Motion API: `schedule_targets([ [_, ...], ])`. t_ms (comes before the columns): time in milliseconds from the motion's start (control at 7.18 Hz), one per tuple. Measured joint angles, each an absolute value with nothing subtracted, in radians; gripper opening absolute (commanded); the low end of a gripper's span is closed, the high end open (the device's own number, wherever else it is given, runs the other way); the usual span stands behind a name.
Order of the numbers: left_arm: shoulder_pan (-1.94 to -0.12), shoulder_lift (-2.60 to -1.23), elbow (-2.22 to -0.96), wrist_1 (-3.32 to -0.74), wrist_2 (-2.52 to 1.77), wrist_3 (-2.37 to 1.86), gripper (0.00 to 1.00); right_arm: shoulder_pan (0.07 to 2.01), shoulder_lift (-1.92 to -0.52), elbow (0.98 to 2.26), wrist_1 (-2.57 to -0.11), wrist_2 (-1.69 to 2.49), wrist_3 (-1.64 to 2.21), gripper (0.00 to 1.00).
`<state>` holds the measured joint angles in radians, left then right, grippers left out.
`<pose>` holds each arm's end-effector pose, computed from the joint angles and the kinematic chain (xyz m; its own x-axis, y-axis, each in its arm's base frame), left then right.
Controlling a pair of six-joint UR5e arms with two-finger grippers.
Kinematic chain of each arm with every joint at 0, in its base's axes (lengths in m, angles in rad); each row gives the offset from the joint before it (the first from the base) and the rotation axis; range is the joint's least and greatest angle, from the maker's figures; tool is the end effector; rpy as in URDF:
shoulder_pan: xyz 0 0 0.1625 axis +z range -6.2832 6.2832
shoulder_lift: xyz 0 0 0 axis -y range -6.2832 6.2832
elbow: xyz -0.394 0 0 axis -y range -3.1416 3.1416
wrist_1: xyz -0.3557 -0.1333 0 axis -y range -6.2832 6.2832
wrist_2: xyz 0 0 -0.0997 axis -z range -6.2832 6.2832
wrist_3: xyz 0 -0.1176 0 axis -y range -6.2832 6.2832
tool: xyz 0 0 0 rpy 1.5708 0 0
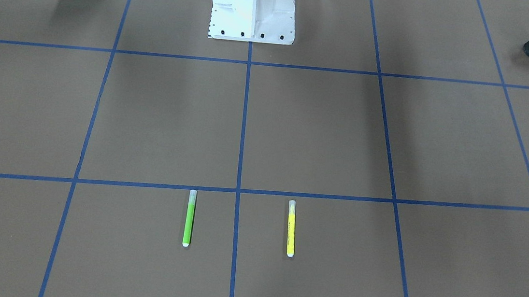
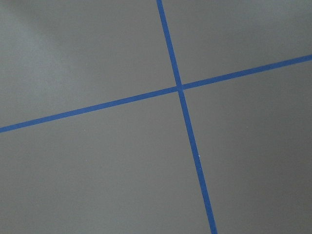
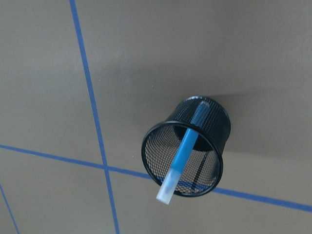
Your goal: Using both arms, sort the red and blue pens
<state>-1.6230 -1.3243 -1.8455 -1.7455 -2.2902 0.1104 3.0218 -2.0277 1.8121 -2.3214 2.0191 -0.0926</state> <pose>-0.0753 -0.3715 0.6011 0.7591 0.2006 -0.6193 -0.0327 0.9619 0.2714 0.1519 0.0646 0.7344 -0.1931 0.9270 0.3214 -0.5847 0.1543 -0.7964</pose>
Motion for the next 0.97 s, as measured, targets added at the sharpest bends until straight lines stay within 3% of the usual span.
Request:
schedule_targets([
  [557, -1.623, -1.303, -1.843, -1.748, -2.290, 0.109, 1.00, 2.678, -1.987, 1.931, -2.111, 2.116, -0.087, 1.00],
  [974, -1.623, -1.302, -1.842, -1.747, -2.291, 0.109, 1.00, 2.405, -1.977, 1.950, -1.906, 2.211, -0.082, 1.00],
])
